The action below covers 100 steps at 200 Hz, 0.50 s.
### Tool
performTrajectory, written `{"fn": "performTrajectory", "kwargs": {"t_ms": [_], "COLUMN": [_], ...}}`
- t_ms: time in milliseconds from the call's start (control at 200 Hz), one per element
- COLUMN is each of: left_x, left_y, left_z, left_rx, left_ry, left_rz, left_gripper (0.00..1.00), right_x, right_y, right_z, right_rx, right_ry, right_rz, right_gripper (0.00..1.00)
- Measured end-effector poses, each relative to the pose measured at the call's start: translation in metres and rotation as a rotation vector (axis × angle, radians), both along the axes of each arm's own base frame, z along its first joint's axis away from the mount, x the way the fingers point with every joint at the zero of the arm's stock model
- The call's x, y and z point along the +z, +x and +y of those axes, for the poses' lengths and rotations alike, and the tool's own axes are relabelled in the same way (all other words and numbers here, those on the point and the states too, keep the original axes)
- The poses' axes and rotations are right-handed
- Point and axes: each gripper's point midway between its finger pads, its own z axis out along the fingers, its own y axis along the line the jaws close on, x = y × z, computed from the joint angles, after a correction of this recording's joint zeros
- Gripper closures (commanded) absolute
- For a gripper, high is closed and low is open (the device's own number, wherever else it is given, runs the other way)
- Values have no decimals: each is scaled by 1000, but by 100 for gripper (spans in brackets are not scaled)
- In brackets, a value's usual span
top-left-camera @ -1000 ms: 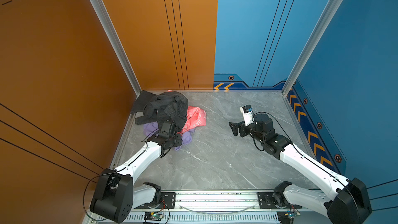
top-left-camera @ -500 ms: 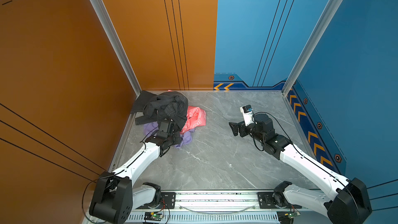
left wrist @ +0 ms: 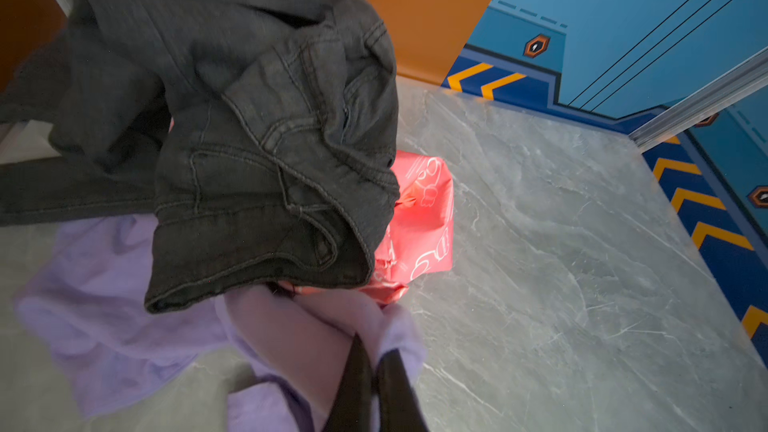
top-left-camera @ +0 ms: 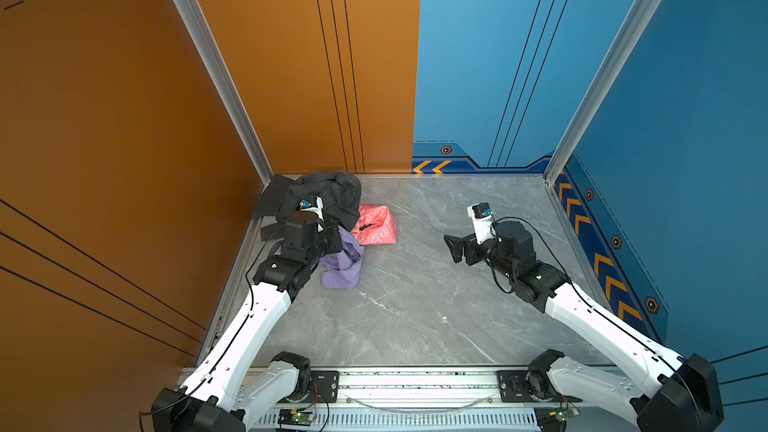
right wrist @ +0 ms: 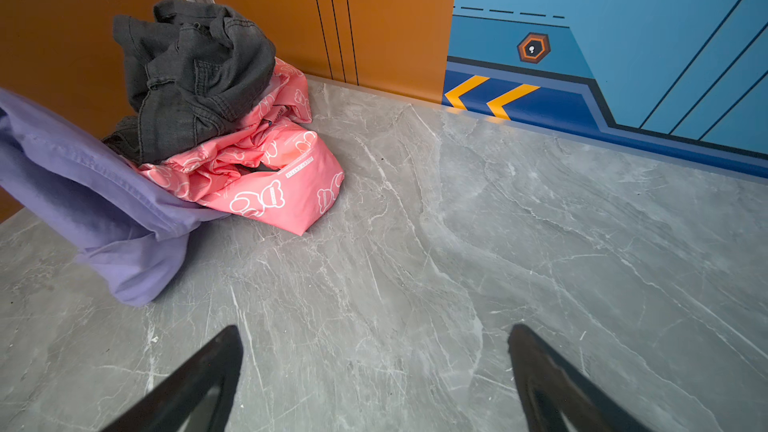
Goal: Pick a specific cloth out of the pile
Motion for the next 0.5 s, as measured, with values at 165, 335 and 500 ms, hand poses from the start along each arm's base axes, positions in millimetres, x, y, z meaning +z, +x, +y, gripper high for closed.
{"fn": "performTrajectory", "kwargs": {"t_ms": [165, 335, 500], "left_x": [56, 96, 125], "left_y": [8, 11, 13], "left_z": [-1, -1, -2], "left_rx": [-12, -22, -38], "left_ry": [8, 16, 45], "left_rz": [-94, -168, -220], "left_gripper": [100, 100, 100], "right_x": [0, 0, 2], "right_y": [0, 0, -1], "right_z": [0, 0, 0], "right_rx": [0, 0, 0], "right_ry": [0, 1, 3], "right_rz": [0, 0, -5], "right_gripper": [0, 0, 0]}}
